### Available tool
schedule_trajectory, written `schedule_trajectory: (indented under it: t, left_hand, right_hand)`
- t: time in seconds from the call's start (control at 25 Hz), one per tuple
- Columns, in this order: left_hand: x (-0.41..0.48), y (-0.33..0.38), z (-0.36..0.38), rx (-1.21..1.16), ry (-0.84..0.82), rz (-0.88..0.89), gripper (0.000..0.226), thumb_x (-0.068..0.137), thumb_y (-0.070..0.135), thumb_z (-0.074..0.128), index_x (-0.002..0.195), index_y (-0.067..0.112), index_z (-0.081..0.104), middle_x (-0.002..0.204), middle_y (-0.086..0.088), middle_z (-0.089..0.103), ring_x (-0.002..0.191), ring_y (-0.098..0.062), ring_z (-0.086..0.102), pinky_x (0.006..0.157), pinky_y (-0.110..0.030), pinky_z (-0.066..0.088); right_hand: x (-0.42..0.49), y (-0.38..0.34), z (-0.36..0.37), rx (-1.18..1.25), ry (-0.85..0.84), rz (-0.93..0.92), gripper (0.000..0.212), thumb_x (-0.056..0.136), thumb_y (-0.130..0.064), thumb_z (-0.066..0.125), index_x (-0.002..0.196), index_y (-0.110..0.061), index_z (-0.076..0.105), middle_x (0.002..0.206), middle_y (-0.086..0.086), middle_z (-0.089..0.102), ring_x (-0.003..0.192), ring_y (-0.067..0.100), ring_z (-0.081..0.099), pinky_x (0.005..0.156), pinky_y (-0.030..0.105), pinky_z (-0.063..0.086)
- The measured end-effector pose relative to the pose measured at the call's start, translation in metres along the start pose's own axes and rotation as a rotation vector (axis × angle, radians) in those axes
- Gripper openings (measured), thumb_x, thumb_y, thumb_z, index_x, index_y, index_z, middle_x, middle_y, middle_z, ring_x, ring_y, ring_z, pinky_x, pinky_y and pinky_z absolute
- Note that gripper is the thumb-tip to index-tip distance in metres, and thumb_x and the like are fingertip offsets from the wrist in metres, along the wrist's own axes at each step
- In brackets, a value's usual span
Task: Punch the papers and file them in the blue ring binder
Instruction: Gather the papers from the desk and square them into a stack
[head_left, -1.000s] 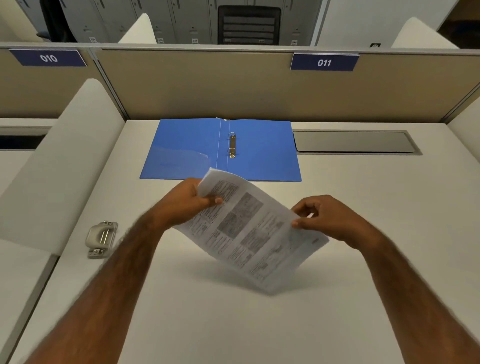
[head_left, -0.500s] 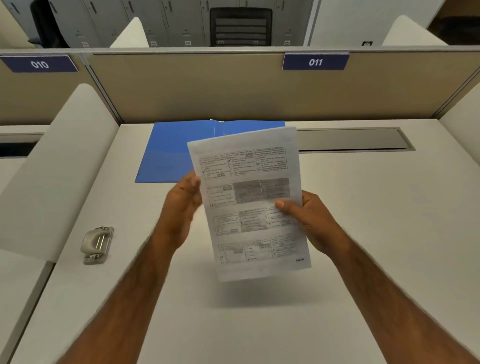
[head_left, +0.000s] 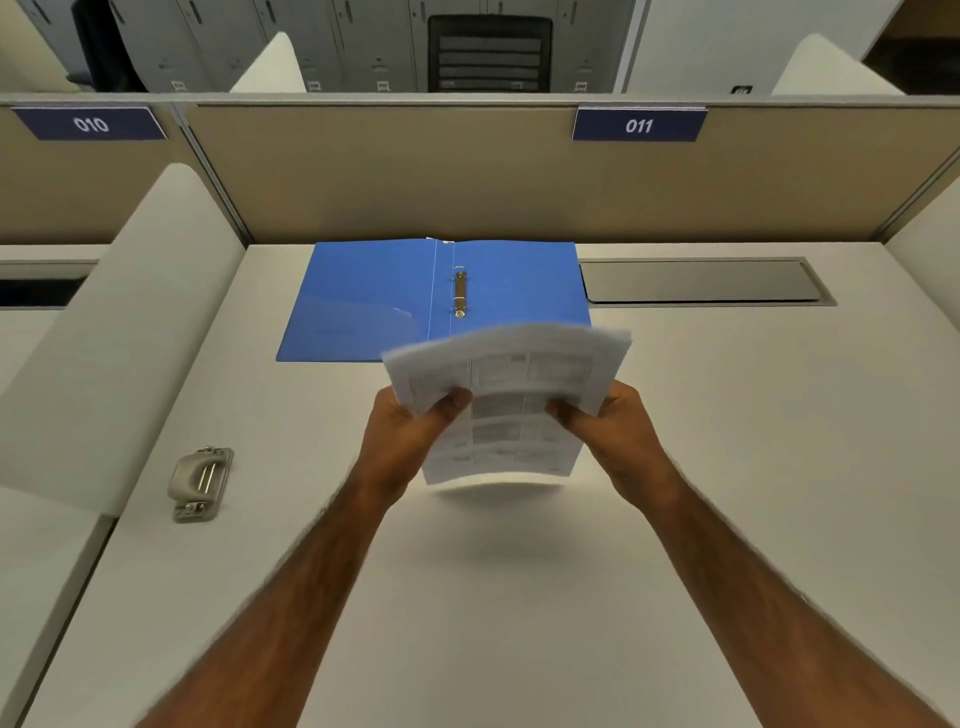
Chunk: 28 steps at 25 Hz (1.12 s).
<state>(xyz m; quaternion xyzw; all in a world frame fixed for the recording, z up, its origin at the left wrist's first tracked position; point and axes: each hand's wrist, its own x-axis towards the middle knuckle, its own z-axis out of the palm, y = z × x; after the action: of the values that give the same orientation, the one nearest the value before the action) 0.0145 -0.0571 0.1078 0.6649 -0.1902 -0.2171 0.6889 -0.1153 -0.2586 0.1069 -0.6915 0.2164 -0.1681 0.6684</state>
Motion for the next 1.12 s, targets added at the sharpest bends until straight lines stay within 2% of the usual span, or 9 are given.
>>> schedule_trajectory:
  t: [0.12,0.28,0.44,0.52,0.6,0.72,0.92,1.0,1.12]
  left_hand:
    - [-0.007,-0.018,0.006,0.041,0.005,-0.074,0.026,0.087,0.027,0.075,0.112,0.031,0.072,0.106,0.003,0.077,0.099,-0.019,0.073,0.086,-0.048,0.061]
    - [-0.006,-0.022,0.004,0.033,0.004,-0.029,0.026,0.085,0.036,0.072,0.109,0.044,0.072,0.107,0.008,0.076,0.099,-0.016,0.073,0.078,-0.033,0.063]
    - [-0.006,-0.029,0.011,0.01,0.041,-0.114,0.024,0.089,0.023,0.074,0.111,0.032,0.072,0.105,0.004,0.077,0.099,-0.019,0.073,0.077,-0.034,0.063]
    - [-0.001,-0.031,0.011,0.016,0.058,-0.147,0.017,0.088,0.028,0.075,0.104,0.032,0.075,0.1,0.004,0.078,0.094,-0.021,0.075,0.072,-0.033,0.063]
    - [0.005,-0.032,0.008,-0.031,0.023,-0.186,0.025,0.086,0.034,0.075,0.11,0.027,0.074,0.103,0.0,0.078,0.092,-0.023,0.076,0.071,-0.036,0.063]
    - [0.012,-0.04,0.003,-0.058,0.024,-0.366,0.032,0.088,0.031,0.075,0.117,0.019,0.071,0.106,-0.005,0.078,0.09,-0.024,0.077,0.073,-0.041,0.063]
    - [0.019,-0.075,0.005,0.082,0.087,-0.535,0.023,0.095,0.025,0.066,0.117,0.018,0.071,0.106,-0.003,0.077,0.083,-0.023,0.077,0.068,-0.036,0.063]
    - [0.022,-0.089,0.004,0.216,0.143,-0.552,0.024,0.095,0.025,0.066,0.117,0.016,0.067,0.112,-0.003,0.075,0.088,-0.023,0.075,0.074,-0.039,0.062]
    - [0.023,-0.105,0.001,0.329,0.202,-0.564,0.038,0.094,0.023,0.065,0.129,0.01,0.057,0.123,-0.009,0.068,0.102,-0.03,0.07,0.09,-0.048,0.059]
  right_hand:
    - [-0.005,0.009,0.003,-0.055,0.009,0.03,0.033,0.089,-0.011,0.072,0.096,-0.044,0.076,0.102,-0.005,0.078,0.1,0.02,0.073,0.087,0.041,0.06]
    - [-0.005,0.011,0.003,-0.01,0.028,0.003,0.029,0.084,-0.022,0.07,0.098,-0.048,0.075,0.104,-0.005,0.078,0.102,0.02,0.072,0.086,0.034,0.06]
    - [-0.007,0.022,0.01,-0.101,0.053,0.065,0.032,0.09,-0.011,0.069,0.101,-0.041,0.071,0.102,-0.006,0.076,0.1,0.018,0.071,0.082,0.032,0.061]
    - [-0.008,0.024,0.01,-0.128,0.078,0.069,0.026,0.091,-0.014,0.067,0.099,-0.039,0.069,0.095,-0.007,0.076,0.092,0.016,0.073,0.074,0.029,0.062]
    - [-0.007,0.025,0.007,-0.131,0.082,0.06,0.021,0.093,-0.017,0.064,0.101,-0.035,0.069,0.096,-0.009,0.076,0.087,0.012,0.074,0.069,0.026,0.062]
    - [-0.005,0.04,0.007,-0.199,0.14,0.175,0.014,0.094,-0.015,0.058,0.101,-0.025,0.065,0.1,-0.004,0.074,0.086,0.016,0.074,0.071,0.033,0.062]
    - [-0.007,0.076,0.018,-0.257,0.177,0.409,0.008,0.097,-0.019,0.054,0.101,-0.021,0.061,0.101,-0.001,0.072,0.084,0.018,0.072,0.063,0.026,0.056]
    - [-0.003,0.087,0.018,-0.266,0.209,0.45,0.013,0.096,-0.014,0.051,0.104,-0.012,0.061,0.103,0.005,0.071,0.087,0.022,0.071,0.062,0.027,0.056]
    - [0.002,0.098,0.018,-0.308,0.226,0.492,0.017,0.093,-0.012,0.051,0.105,-0.004,0.06,0.104,0.01,0.07,0.094,0.028,0.07,0.075,0.04,0.06]
